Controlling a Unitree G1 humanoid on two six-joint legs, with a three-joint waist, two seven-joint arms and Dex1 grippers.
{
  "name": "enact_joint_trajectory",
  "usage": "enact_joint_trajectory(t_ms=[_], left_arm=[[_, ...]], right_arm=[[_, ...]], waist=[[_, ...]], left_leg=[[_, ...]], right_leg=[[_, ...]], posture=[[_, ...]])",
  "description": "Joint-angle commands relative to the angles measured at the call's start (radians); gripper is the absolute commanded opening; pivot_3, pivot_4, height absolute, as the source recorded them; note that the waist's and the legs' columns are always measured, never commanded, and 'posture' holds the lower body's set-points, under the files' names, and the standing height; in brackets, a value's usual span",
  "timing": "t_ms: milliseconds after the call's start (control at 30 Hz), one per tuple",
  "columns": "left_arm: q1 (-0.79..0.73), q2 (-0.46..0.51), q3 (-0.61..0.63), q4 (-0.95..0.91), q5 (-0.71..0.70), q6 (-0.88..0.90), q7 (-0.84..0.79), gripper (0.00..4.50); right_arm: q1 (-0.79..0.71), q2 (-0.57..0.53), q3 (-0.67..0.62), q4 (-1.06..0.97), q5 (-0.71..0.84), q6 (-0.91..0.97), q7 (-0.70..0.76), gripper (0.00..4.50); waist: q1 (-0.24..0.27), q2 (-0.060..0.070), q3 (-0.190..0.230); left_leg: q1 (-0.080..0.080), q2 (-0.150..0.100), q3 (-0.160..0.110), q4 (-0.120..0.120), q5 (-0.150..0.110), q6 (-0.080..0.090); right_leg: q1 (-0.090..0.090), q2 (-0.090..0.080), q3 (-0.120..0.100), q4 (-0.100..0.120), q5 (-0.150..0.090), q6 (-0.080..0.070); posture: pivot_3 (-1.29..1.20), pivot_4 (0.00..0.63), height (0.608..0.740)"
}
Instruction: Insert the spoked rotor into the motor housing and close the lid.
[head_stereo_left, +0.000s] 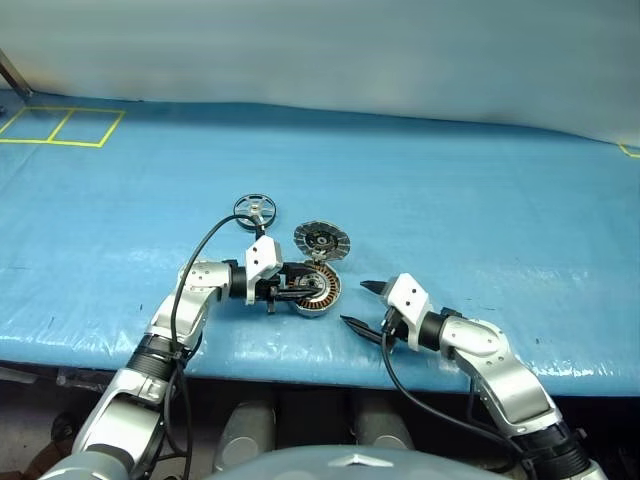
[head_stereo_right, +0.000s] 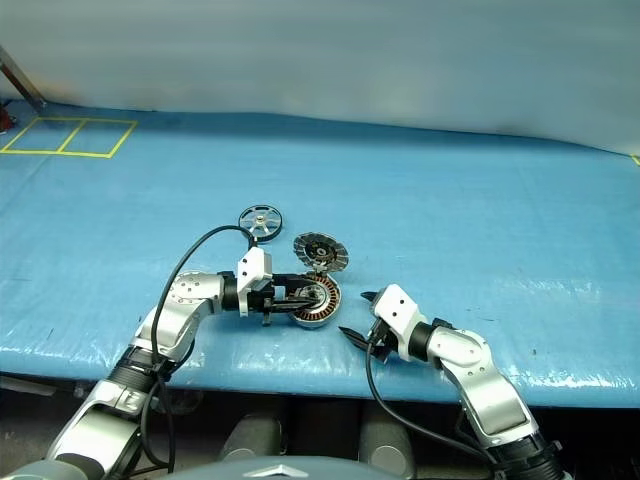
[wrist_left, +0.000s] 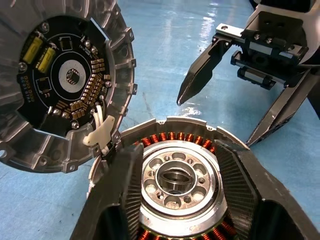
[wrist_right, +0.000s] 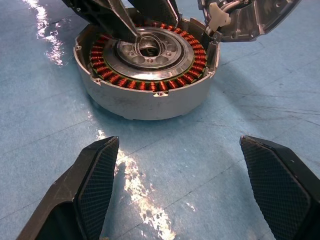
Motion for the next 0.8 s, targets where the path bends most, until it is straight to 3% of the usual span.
enact_joint_trajectory(t_ms=[33,100,133,800], left_arm=[[-0.007,-0.005,0.022,-0.036,-0.027,0.004,0.001,0.73],[-0.011,-0.004,0.021,-0.034,-0.025,0.003,0.002,0.06],[-0.013,-0.002,0.019,-0.031,-0.019,-0.002,0.01,0.03],[-0.027,0.018,-0.042,-0.051,0.055,0.049,0.013,0.03]], right_arm=[[-0.017,0.008,0.0,-0.007,-0.001,-0.024,-0.001,4.08],[-0.02,0.009,0.003,-0.002,-0.004,-0.026,-0.003,4.08],[-0.02,0.01,0.004,-0.001,-0.006,-0.027,-0.004,4.08],[-0.018,0.034,0.005,0.01,-0.019,-0.055,-0.013,4.08]], waist=[[0.0,0.0,0.0],[0.0,0.0,0.0],[0.0,0.0,0.0],[0.0,0.0,0.0]], left_leg=[[0.0,0.0,0.0,0.0,0.0,0.0],[0.0,0.0,0.0,0.0,0.0,0.0],[0.0,0.0,0.0,0.0,0.0,0.0],[0.0,0.0,0.0,0.0,0.0,0.0]], right_leg=[[0.0,0.0,0.0,0.0,0.0,0.0],[0.0,0.0,0.0,0.0,0.0,0.0],[0.0,0.0,0.0,0.0,0.0,0.0],[0.0,0.0,0.0,0.0,0.0,0.0]], posture=[[0.0,0.15,0.74],[0.0,0.15,0.74],[0.0,0.15,0.74],[0.0,0.15,0.74]])
